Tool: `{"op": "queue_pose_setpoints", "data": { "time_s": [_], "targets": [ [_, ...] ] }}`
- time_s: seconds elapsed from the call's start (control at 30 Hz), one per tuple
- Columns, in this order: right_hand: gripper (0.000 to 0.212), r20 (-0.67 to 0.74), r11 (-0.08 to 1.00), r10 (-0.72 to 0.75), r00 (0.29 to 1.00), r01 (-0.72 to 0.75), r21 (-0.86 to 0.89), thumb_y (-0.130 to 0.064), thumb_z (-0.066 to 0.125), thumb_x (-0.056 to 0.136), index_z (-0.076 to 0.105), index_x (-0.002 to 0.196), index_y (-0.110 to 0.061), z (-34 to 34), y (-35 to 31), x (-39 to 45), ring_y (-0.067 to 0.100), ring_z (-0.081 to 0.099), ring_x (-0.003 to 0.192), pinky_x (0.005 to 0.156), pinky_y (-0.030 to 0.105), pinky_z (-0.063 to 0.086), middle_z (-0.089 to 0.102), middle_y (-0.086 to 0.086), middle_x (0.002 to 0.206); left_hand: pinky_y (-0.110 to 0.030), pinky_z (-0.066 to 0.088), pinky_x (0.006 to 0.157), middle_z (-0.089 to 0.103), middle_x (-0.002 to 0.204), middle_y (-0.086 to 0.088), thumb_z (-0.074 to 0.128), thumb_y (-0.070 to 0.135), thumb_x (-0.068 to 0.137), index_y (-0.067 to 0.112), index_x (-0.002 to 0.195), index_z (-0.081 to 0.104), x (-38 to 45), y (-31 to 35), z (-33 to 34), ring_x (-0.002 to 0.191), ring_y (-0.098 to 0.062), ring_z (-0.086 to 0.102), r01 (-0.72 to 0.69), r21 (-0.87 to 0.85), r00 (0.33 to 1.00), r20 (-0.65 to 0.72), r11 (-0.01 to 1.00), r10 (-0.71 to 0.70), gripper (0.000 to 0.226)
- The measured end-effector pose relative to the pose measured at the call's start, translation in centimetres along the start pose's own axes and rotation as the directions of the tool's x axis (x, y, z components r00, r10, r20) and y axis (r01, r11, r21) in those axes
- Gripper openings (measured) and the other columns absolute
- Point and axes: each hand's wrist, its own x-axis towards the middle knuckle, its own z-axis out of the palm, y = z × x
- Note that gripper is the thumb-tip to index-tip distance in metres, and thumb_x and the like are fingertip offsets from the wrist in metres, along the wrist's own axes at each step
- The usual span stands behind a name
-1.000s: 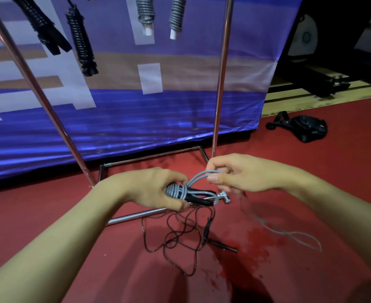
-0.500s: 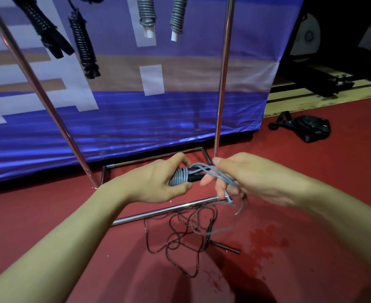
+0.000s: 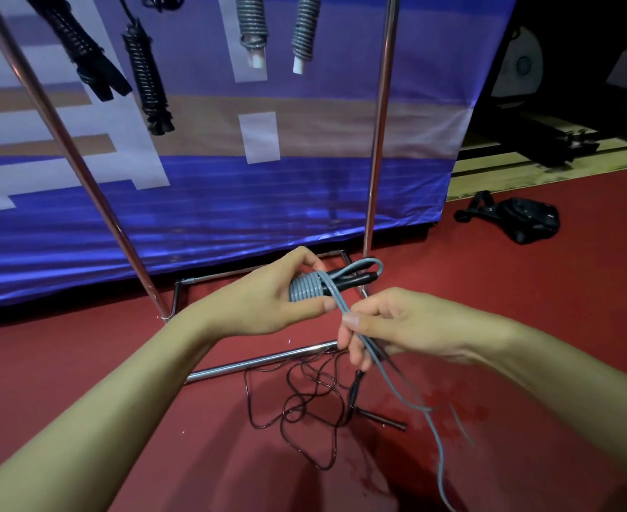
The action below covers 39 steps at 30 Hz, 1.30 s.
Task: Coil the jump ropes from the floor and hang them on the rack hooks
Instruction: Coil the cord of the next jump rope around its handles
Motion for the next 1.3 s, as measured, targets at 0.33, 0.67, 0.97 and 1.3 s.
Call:
{"op": "queue_pose_setpoints", "data": {
  "time_s": [0.33, 0.67, 0.97, 1.3],
  "targets": [
    [0.029, 0.057, 0.932, -0.135, 0.989, 0.146, -0.332, -0.027, 0.050, 0.108, 0.075, 0.112, -0.013, 0.6, 0.9, 0.6, 0.002, 0.067, 0.089, 0.087, 0.019, 0.048, 0.078, -0.002, 0.098, -0.024, 0.043, 0.060, 0.060, 0.068, 0.015, 0.075, 0.042, 0.091, 0.023, 0.099, 0.057, -0.1, 2.1, 1.2, 0.060, -0.007, 0.047, -0.043, -0.102, 0.991, -0.130, 0.994, 0.030, 0.027],
    [0.023, 0.021, 0.689, -0.160, 0.987, 0.127, -0.714, -0.037, 0.055, 0.094, 0.059, 0.078, -0.022, -3.3, 1.8, 1.9, 0.004, 0.053, 0.065, 0.064, 0.027, 0.041, 0.060, -0.006, 0.072, -0.035, 0.048, 0.061, 0.068, 0.081, -0.003, 0.075, 0.038, 0.092, 0.023, 0.097, 0.057, -0.7, 2.8, 1.1, 0.066, -0.022, 0.058, -0.096, -0.048, 0.965, 0.242, 0.994, 0.104, 0.024],
    [0.035, 0.000, 0.531, -0.311, 0.950, 0.174, -0.829, -0.049, 0.045, 0.099, 0.067, 0.086, -0.025, -5.3, -0.8, 0.8, 0.009, 0.061, 0.076, 0.070, 0.029, 0.047, 0.065, -0.010, 0.077, -0.033, 0.050, 0.065, 0.071, 0.085, 0.002, 0.083, 0.038, 0.086, 0.027, 0.103, 0.063, -0.4, 2.2, -0.4, 0.068, -0.017, 0.060, -0.072, 0.011, 0.965, 0.252, 0.997, 0.067, 0.029],
    [0.029, -0.027, 0.518, -0.360, 0.932, 0.176, -0.837, -0.041, 0.050, 0.103, 0.058, 0.077, -0.033, -2.7, -3.3, -0.7, 0.005, 0.058, 0.070, 0.065, 0.019, 0.039, 0.059, -0.012, 0.071, -0.026, 0.044, 0.062, 0.065, 0.077, 0.008, 0.073, 0.057, 0.087, 0.035, 0.099, 0.062, 0.2, 0.8, 0.4, 0.067, -0.008, 0.058, -0.051, 0.246, 0.969, 0.247, 0.968, -0.012, 0.027]
  ]
}}
